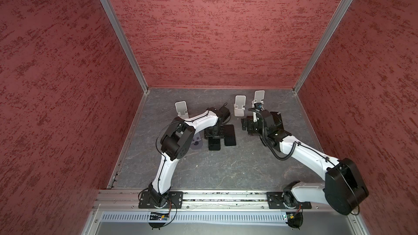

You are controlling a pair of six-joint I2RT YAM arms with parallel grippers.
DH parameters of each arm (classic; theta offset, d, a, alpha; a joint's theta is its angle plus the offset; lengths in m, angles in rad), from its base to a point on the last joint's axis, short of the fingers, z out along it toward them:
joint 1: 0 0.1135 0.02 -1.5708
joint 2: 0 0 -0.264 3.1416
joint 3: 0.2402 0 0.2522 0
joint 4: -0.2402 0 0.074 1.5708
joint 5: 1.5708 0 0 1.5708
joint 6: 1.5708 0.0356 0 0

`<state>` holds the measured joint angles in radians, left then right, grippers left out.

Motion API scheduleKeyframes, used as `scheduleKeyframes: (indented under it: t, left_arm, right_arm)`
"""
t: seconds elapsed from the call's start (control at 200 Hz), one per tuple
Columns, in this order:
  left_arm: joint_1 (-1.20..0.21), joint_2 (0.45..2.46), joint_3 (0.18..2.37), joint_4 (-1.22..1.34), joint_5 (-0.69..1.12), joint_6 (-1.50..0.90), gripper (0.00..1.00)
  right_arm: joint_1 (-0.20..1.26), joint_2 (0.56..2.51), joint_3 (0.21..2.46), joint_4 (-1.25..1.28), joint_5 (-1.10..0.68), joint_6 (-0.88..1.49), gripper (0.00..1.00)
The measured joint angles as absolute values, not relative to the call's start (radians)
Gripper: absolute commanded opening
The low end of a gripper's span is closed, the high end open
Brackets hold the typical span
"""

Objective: Remove the phone from the phone stand
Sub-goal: Place the phone at the center of the table.

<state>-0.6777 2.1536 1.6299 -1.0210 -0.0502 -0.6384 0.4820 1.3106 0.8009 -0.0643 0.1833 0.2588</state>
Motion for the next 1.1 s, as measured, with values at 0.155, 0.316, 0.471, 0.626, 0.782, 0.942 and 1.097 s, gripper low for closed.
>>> scheduleKeyframes:
  t: [0.155,0.316,0.471,0.626,0.782,0.942,1.097]
  left_arm:
    - [-0.678,2.159,1.640,-1.030,-0.050,-0.638,0.77]
    - [-0.678,2.160,1.644,-1.036,-0.053,-0.638,0.80]
    - [-0.678,2.160,1.644,-1.041,-0.060,-0.638,0.84]
    - [-0.678,2.160,1.646,-1.047,-0.067,-0.635,0.86]
    - [-0.680,2.160,1.648,-1.051,-0.078,-0.633,0.87]
    - [-0.683,2.158,1.648,-1.051,-0.089,-0.631,0.88]
    - [-0.685,2.158,1.652,-1.048,-0.115,-0.630,0.89]
  right_arm:
    - [0.481,1.290,0.801,-0.064,0.183,0.263,0.99]
    - [0.481,1.276,0.792,-0.065,0.183,0.273,0.99]
    - [0.481,1.258,0.786,-0.068,0.183,0.281,0.99]
    - [0.481,1.230,0.776,-0.067,0.183,0.283,0.99]
    - [0.481,1.223,0.770,-0.065,0.181,0.288,0.99]
    - [0.481,1.223,0.769,-0.065,0.175,0.292,0.99]
    - [0.481,1.214,0.762,-0.064,0.170,0.296,0.99]
